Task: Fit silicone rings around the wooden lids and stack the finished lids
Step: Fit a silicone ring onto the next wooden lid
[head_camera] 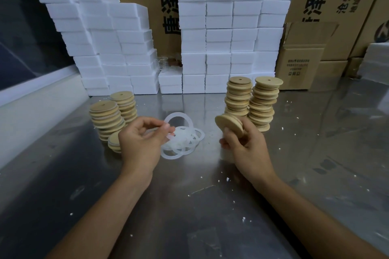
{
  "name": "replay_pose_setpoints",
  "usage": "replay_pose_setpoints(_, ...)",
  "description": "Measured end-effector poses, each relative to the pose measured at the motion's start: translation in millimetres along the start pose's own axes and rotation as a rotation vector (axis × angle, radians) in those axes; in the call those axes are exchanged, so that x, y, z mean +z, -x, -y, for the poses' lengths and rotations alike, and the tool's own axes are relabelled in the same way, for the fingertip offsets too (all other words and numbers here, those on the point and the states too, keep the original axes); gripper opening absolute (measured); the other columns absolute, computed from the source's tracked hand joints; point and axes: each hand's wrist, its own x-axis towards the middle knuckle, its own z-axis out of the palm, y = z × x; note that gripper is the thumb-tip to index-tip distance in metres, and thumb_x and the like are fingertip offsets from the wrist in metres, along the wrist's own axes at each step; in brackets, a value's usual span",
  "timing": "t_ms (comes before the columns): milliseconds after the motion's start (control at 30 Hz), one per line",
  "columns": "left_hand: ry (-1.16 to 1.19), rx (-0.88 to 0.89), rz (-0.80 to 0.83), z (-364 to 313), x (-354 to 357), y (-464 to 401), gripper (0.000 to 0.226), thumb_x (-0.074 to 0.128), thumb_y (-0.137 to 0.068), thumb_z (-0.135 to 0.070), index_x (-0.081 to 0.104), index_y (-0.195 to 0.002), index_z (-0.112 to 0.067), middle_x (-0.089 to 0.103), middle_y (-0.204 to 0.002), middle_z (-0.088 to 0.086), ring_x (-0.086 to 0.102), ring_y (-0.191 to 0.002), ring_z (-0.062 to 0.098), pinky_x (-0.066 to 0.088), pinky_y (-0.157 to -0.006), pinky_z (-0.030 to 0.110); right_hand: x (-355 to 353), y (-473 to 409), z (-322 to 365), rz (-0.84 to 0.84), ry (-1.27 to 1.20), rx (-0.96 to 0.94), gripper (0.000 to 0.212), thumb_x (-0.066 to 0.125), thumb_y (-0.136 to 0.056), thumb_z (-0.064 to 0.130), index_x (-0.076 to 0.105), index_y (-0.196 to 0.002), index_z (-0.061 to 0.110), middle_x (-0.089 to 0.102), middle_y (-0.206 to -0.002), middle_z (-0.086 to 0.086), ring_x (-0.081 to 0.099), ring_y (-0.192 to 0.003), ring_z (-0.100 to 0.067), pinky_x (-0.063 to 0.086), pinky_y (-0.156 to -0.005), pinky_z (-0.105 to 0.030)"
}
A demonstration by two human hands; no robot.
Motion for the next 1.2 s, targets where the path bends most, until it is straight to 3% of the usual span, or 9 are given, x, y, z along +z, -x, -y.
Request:
replay_pose_setpoints(133,0.248,-0.256,0.097,-7.2,2.3,2.8,0.023,0.069,-0.08,0.006,0.06,-0.098,-0.005,0.074,-0.08,0.011,0.075,-0.078,0.025,0.058,-0.064,0.024,3.3,2.9,8.6,0.121,-0.191,0.148,0.017,0.053,-0.102,0.019,0.056,-0.118,0.023,0.065,-0.075,-0.002,0.059,-0.058,-0.018,0.053,-0.057,-0.029)
replay_pose_setpoints(233,0.277,-0.342,0.152,-8.8,3.6,3.0,0.028,0.068,-0.079,0.004,0.062,-0.104,-0.007,0.075,-0.081,0.01,0.074,-0.074,0.022,0.057,-0.061,0.022,7.0,5.3,8.0,0.117,-0.278,0.246,0.028,0.054,-0.097,-0.001,0.066,-0.11,0.021,0.059,-0.069,0.002,0.055,-0.057,-0.01,0.054,-0.059,-0.026)
replay_pose_setpoints(367,0.306,-0.417,0.194,-7.9,4.6,4.1,0.02,0.066,-0.081,0.004,0.065,-0.1,-0.001,0.075,-0.086,0.014,0.074,-0.073,0.023,0.058,-0.061,0.023,7.8,5.0,8.0,0.082,-0.449,0.48,0.052,0.045,-0.083,-0.021,0.072,-0.104,0.019,0.069,-0.073,0.001,0.063,-0.065,-0.012,0.057,-0.065,-0.026)
replay_pose_setpoints(500,0.237,-0.425,0.233,-6.5,5.2,6.3,0.014,0.067,-0.08,0.002,0.07,-0.094,-0.002,0.075,-0.083,0.012,0.073,-0.071,0.02,0.058,-0.061,0.026,5.1,2.2,14.7,0.124,-0.448,0.523,0.044,0.055,-0.075,0.003,0.073,-0.107,0.026,0.074,-0.102,-0.006,0.067,-0.084,-0.016,0.054,-0.062,-0.027)
replay_pose_setpoints(633,0.124,-0.384,0.254,-5.2,5.7,9.5,0.009,0.07,-0.082,-0.005,0.073,-0.089,-0.007,0.076,-0.082,0.007,0.071,-0.072,0.015,0.059,-0.062,0.026,9.2,7.6,17.3,0.151,-0.324,0.435,0.02,0.062,-0.094,0.025,0.074,-0.11,0.028,0.075,-0.106,-0.001,0.07,-0.087,-0.013,0.053,-0.062,-0.026)
replay_pose_setpoints(800,0.111,-0.334,0.272,-5.4,8.2,14.2,0.008,0.069,-0.081,-0.003,0.071,-0.089,-0.005,0.075,-0.075,0.004,0.069,-0.066,0.014,0.058,-0.062,0.025,19.8,18.4,17.5,0.158,-0.035,0.154,0.016,0.075,-0.086,0.026,0.076,-0.102,0.027,0.072,-0.102,0.003,0.068,-0.087,-0.022,0.055,-0.072,-0.035)
replay_pose_setpoints(900,0.155,-0.32,0.348,-7.9,8.1,13.8,0.012,0.069,-0.075,-0.007,0.069,-0.087,-0.006,0.074,-0.075,0.004,0.07,-0.068,0.014,0.057,-0.06,0.025,23.2,17.5,16.3,0.076,-0.022,0.15,0.024,0.076,-0.086,0.028,0.073,-0.109,0.024,0.071,-0.103,0.005,0.067,-0.09,-0.013,0.055,-0.078,-0.036)
replay_pose_setpoints(1000,0.2,-0.285,0.405,-9.3,9.4,13.4,0.017,0.069,-0.065,-0.013,0.069,-0.082,-0.008,0.072,-0.071,0.004,0.068,-0.065,0.011,0.054,-0.059,0.021,15.3,11.0,16.5,0.026,-0.098,0.27,0.026,0.066,-0.091,0.038,0.072,-0.113,0.026,0.07,-0.115,0.003,0.066,-0.096,-0.015,0.055,-0.068,-0.03)
replay_pose_setpoints(1200,0.063,-0.183,0.419,-0.9,10.6,15.4,0.01,0.072,-0.065,-0.023,0.074,-0.073,-0.017,0.071,-0.07,0.003,0.064,-0.068,0.015,0.057,-0.065,0.025,9.7,11.6,18.7,0.152,-0.156,0.244,0.049,0.058,-0.082,0.062,0.074,-0.11,0.025,0.071,-0.112,0.005,0.066,-0.094,-0.01,0.051,-0.065,-0.026)
